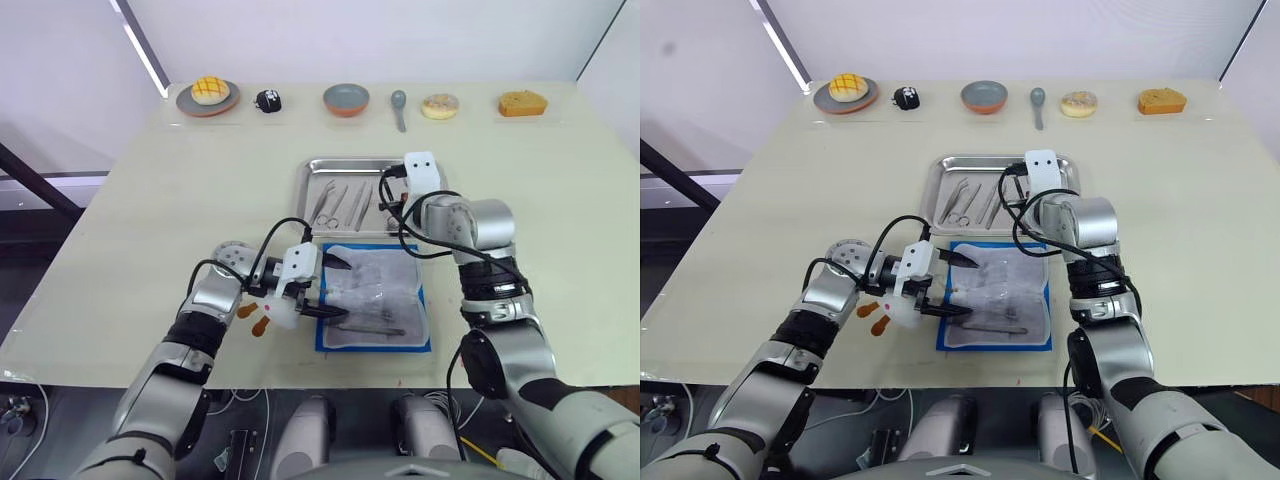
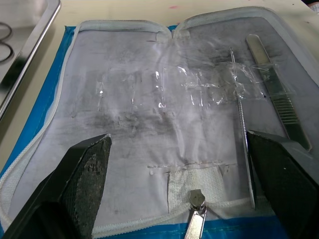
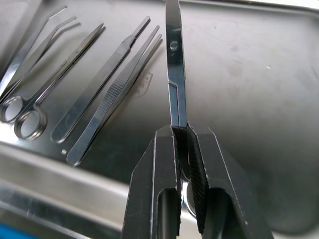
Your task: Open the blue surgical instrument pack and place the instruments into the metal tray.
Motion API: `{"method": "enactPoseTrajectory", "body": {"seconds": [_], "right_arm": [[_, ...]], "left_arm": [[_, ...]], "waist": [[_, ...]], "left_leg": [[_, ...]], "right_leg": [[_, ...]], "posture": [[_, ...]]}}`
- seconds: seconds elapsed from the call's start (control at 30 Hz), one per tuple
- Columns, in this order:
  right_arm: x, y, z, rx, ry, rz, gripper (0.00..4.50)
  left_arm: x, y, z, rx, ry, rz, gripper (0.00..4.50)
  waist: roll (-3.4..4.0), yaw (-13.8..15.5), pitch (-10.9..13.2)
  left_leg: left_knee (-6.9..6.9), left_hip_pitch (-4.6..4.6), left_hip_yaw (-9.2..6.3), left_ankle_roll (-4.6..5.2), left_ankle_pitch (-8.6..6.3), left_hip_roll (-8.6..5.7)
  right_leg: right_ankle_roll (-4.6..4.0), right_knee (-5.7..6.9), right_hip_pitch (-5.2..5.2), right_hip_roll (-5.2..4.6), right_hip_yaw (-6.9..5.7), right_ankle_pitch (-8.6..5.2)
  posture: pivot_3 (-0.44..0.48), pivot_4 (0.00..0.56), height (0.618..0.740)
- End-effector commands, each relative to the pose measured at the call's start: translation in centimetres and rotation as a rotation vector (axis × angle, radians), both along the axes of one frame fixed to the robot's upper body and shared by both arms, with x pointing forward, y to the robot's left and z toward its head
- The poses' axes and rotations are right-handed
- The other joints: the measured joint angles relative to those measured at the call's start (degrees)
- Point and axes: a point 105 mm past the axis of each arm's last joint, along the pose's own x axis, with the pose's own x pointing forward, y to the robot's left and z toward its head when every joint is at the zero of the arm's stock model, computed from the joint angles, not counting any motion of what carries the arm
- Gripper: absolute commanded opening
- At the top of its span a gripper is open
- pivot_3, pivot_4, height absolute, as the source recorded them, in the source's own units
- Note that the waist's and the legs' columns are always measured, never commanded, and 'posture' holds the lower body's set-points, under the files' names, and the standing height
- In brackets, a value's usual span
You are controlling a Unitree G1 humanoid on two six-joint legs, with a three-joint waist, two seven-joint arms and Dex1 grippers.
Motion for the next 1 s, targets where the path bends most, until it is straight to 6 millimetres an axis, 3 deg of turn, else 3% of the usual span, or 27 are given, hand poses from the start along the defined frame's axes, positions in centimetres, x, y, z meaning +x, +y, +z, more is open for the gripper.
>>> {"method": "enactPoseTrajectory", "body": {"seconds": [0.03, 0.4, 0.53, 0.57, 0.63, 0.67, 0.73, 0.8, 0.87, 1.0], "right_arm": [[1.0, 0.5, 1.7, 0.016, -0.067, -0.001, 0.05], [2.0, 0.6, 0.6, 0.002, -0.050, 0.008, 0.05], [2.0, 0.5, 0.7, -0.001, -0.055, 0.022, 1.38], [2.0, 0.5, 0.9, -0.004, -0.063, 0.026, 2.05], [1.7, 0.6, 1.6, 0.000, -0.088, 0.050, 2.85], [1.6, 0.6, 2.1, 0.003, -0.118, 0.062, 3.09], [1.2, 0.6, 3.0, 0.004, -0.169, 0.088, 3.09], [-0.3, 0.6, 4.6, -0.021, -0.312, 0.206, 3.09], [-3.4, 1.8, 6.2, 0.119, -0.440, 0.412, 3.09], [-7.4, 1.3, 6.2, 0.187, -0.473, 0.590, 3.09]], "left_arm": [[-0.9, 0.9, -2.7, 0.078, 0.088, 0.029, 4.50], [-1.0, 0.8, -2.5, 0.075, 0.088, 0.035, 4.50], [-1.0, 0.8, -2.5, 0.076, 0.089, 0.036, 4.50], [-1.0, 0.8, -2.5, 0.076, 0.089, 0.037, 4.50], [-1.0, 0.8, -2.5, 0.075, 0.089, 0.037, 4.50], [-1.0, 0.8, -2.5, 0.075, 0.089, 0.037, 4.50], [-1.0, 0.8, -2.4, 0.073, 0.089, 0.038, 4.50], [-1.1, 0.8, -2.4, 0.070, 0.090, 0.038, 4.50], [-1.1, 0.7, -2.4, 0.068, 0.091, 0.038, 4.50], [-1.2, 0.7, -2.4, 0.067, 0.091, 0.036, 4.50]], "waist": [[0.00, 0.0, 0.0], [0.01, -0.1, 0.0], [0.01, -0.1, 0.0], [0.01, -0.1, 0.0], [0.01, -0.1, 0.0], [0.02, -0.1, 0.0], [0.02, -0.1, 0.0], [0.01, 0.1, 0.0], [0.00, 0.1, 0.0], [0.02, -0.2, 0.0]], "left_leg": [[0.00, 0.01, 0.01, 0.00, 0.00, 0.00], [-0.07, 0.02, 0.06, 0.00, 0.00, 0.00], [-0.07, 0.02, 0.07, 0.00, 0.00, 0.00], [-0.07, 0.03, 0.07, 0.00, 0.00, 0.01], [-0.08, 0.02, 0.07, 0.00, 0.00, 0.00], [-0.08, 0.02, 0.07, 0.00, 0.00, 0.01], [-0.08, 0.01, 0.06, 0.00, 0.00, 0.01], [-0.09, 0.00, 0.03, 0.00, 0.00, 0.02], [-0.10, -0.08, -0.03, 0.00, 0.00, 0.03], [-0.10, -0.12, -0.03, 0.02, -0.01, 0.03]], "right_leg": [[0.00, 0.00, 0.00, 0.00, 0.01, 0.00], [-0.01, -0.02, -0.02, 0.00, 0.10, 0.00], [-0.01, -0.02, -0.02, 0.00, 0.10, 0.00], [-0.01, -0.02, -0.02, 0.00, 0.11, 0.00], [-0.01, -0.02, -0.02, 0.00, 0.11, 0.00], [-0.01, -0.02, -0.03, 0.00, 0.12, 0.00], [-0.01, -0.02, -0.03, 0.00, 0.11, 0.00], [0.00, -0.05, -0.03, 0.00, 0.10, 0.00], [0.01, -0.17, -0.02, -0.02, -0.01, -0.01], [0.03, -0.23, -0.01, -0.02, 0.01, -0.02]], "posture": [[0.000, 0.150, 0.740], [0.000, 0.150, 0.740], [0.000, 0.150, 0.740], [0.000, 0.150, 0.740], [0.000, 0.150, 0.740], [0.000, 0.150, 0.740], [0.000, 0.150, 0.740], [0.000, 0.150, 0.740], [0.000, 0.150, 0.740], [0.000, 0.150, 0.740]]}}
